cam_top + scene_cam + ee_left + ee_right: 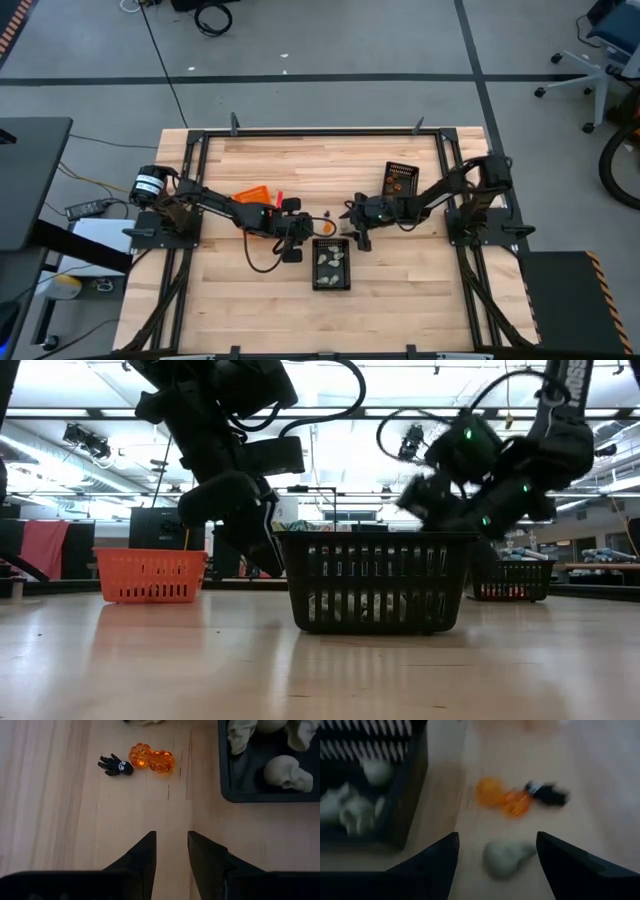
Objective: Sort Halloween decoration
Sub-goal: Put the white skull toy into the bottom black bin
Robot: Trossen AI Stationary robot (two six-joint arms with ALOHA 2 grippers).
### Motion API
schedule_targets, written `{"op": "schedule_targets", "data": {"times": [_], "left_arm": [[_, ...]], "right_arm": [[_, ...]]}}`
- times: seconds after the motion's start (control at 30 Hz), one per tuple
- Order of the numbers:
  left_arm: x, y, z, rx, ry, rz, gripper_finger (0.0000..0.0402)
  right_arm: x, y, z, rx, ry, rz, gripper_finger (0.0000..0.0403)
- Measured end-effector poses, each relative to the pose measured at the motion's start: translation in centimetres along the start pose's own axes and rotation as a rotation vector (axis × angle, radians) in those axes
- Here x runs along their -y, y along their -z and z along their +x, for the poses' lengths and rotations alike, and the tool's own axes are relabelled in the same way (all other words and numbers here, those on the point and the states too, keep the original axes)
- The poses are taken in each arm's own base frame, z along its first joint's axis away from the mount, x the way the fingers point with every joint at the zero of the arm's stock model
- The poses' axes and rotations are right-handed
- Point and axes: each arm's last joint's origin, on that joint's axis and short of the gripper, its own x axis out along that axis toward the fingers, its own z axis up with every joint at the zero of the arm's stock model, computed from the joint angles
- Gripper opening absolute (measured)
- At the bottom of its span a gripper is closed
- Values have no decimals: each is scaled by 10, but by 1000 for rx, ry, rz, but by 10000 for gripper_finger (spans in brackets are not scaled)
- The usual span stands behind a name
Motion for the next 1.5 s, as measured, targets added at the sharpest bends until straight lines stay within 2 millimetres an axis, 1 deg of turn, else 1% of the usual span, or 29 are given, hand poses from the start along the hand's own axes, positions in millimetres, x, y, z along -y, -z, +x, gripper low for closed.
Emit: {"op": "schedule_targets", "data": {"times": [0.07, 0.17, 0.27, 0.5, 0.67, 0.73, 0.9, 1.07, 1.17, 1.33, 1.43, 1.5], "left_arm": [[0, 0, 0, 0, 0, 0, 116], [0, 0, 0, 0, 0, 0, 116], [0, 0, 0, -1, 0, 1, 116], [0, 2, 0, -17, -1, 6, 116], [0, 2, 0, -17, -1, 6, 116], [0, 2, 0, -17, -1, 6, 116], [0, 2, 0, -16, -1, 3, 116], [0, 2, 0, -16, -1, 2, 116], [0, 2, 0, -15, -1, 3, 116], [0, 1, 0, -15, -1, 5, 116], [0, 1, 0, -15, -1, 5, 116], [0, 1, 0, -15, -1, 5, 116]], "right_arm": [[0, 8, 6, -18, -20, 10, 270], [2, 12, 9, -35, -26, 14, 264], [4, 12, 8, -49, -30, 18, 245], [8, 8, -3, -107, -16, -7, 168], [8, 9, -5, -125, -2, -32, 113], [8, 9, -5, -126, 1, -33, 101], [8, 8, -7, -127, 7, -32, 98], [6, 1, -18, -131, 40, -41, 101], [5, -10, -27, -103, 84, -54, 101], [-3, -25, -40, -25, 68, -70, 101], [-11, -37, -48, 57, 3, -79, 101], [-18, -47, -53, 144, -88, -82, 101]]}}
